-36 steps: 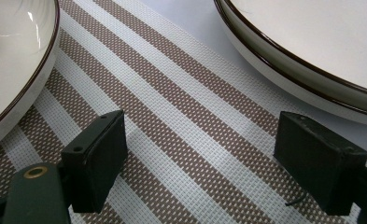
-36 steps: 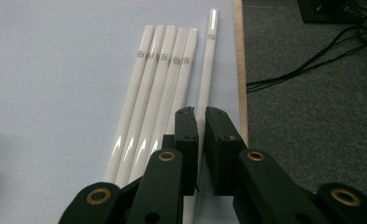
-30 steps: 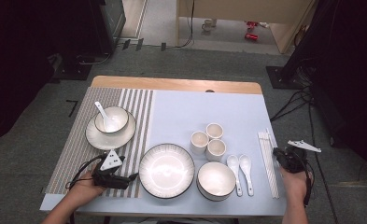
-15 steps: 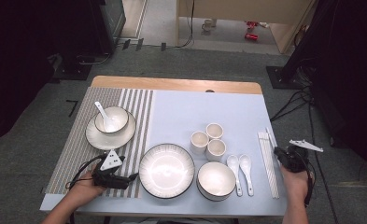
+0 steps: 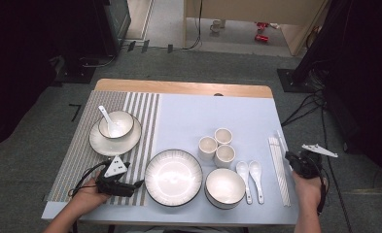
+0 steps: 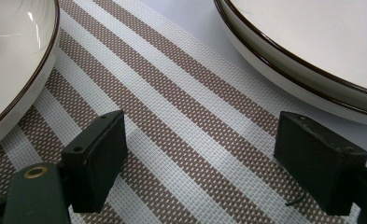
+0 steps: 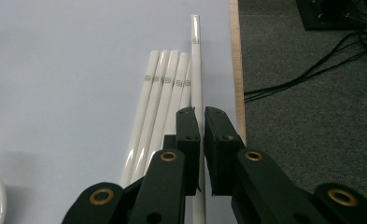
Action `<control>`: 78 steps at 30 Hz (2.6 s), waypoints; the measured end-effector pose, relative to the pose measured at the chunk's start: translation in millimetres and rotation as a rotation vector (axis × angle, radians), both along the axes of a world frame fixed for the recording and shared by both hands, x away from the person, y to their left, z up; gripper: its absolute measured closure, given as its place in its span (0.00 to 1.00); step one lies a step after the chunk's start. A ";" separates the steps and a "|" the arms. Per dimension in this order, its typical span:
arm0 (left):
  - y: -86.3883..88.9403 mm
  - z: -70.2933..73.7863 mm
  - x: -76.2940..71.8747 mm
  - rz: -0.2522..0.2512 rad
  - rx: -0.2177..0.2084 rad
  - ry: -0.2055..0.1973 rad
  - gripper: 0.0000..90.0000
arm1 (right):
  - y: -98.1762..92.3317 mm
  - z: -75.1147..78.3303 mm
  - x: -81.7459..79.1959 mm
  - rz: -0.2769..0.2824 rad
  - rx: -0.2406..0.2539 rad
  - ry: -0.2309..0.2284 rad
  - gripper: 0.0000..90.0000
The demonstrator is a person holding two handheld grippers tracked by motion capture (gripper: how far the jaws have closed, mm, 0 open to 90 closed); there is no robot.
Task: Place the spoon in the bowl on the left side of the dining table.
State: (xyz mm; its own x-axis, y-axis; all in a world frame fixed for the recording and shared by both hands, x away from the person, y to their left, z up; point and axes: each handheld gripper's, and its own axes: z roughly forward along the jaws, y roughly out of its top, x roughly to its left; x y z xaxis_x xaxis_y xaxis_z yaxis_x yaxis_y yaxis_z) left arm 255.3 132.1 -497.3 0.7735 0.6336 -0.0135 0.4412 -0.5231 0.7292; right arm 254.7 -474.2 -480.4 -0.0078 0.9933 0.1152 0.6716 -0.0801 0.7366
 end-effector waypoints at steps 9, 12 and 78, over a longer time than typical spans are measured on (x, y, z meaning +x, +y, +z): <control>0.0 -0.1 0.0 0.000 -0.001 0.000 0.19 | 7.4 7.3 2.7 0.042 0.005 -0.020 0.95; 0.1 -0.1 0.0 0.000 -0.003 0.001 0.19 | 11.0 8.9 3.9 0.058 0.011 -0.018 0.95; -0.7 -0.2 -0.6 -0.005 0.007 -0.004 0.18 | 113.8 79.5 39.4 0.626 0.080 -0.061 0.95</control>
State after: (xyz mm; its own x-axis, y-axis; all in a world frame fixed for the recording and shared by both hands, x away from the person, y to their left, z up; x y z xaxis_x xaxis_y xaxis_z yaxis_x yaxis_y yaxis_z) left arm 254.7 131.4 -497.6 0.7770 0.6295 -0.0063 0.4357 -0.5304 0.7272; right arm 294.2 -360.4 -400.9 -0.5935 0.7868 0.1695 0.5660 0.2583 0.7829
